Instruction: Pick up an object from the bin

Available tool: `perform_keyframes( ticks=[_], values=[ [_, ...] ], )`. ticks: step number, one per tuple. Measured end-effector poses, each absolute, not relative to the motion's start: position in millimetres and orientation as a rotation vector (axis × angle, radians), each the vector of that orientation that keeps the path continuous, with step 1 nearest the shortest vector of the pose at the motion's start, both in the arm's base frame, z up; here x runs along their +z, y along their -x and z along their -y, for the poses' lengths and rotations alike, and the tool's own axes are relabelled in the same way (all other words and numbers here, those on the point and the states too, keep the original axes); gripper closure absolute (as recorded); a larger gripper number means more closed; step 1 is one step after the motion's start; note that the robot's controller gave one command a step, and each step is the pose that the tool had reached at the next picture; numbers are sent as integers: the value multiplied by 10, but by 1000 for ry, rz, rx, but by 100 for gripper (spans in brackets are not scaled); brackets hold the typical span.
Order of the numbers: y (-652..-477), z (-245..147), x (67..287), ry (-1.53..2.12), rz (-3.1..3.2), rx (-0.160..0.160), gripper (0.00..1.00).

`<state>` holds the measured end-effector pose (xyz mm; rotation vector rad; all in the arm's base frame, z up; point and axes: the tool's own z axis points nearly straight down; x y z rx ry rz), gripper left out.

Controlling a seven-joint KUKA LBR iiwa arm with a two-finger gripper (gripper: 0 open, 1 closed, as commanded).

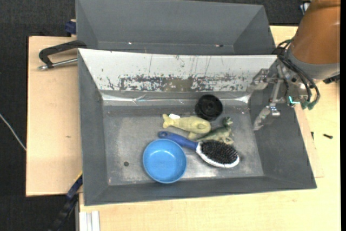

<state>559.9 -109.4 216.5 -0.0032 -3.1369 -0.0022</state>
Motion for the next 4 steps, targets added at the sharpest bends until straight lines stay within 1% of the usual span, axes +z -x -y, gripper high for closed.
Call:
perform_keyframes(
  ticks=[1, 2, 3, 4],
  values=[
    [-5328, 557, 1113, -23, 3154, -4, 0],
    [-4978, 316, 1138, -119, 3159, 2, 0],
    [-5056, -194, 1076, 360, 3121, 5, 0],
    [-5077, -1221, 724, 254, 3137, -7, 0]
  ],
)
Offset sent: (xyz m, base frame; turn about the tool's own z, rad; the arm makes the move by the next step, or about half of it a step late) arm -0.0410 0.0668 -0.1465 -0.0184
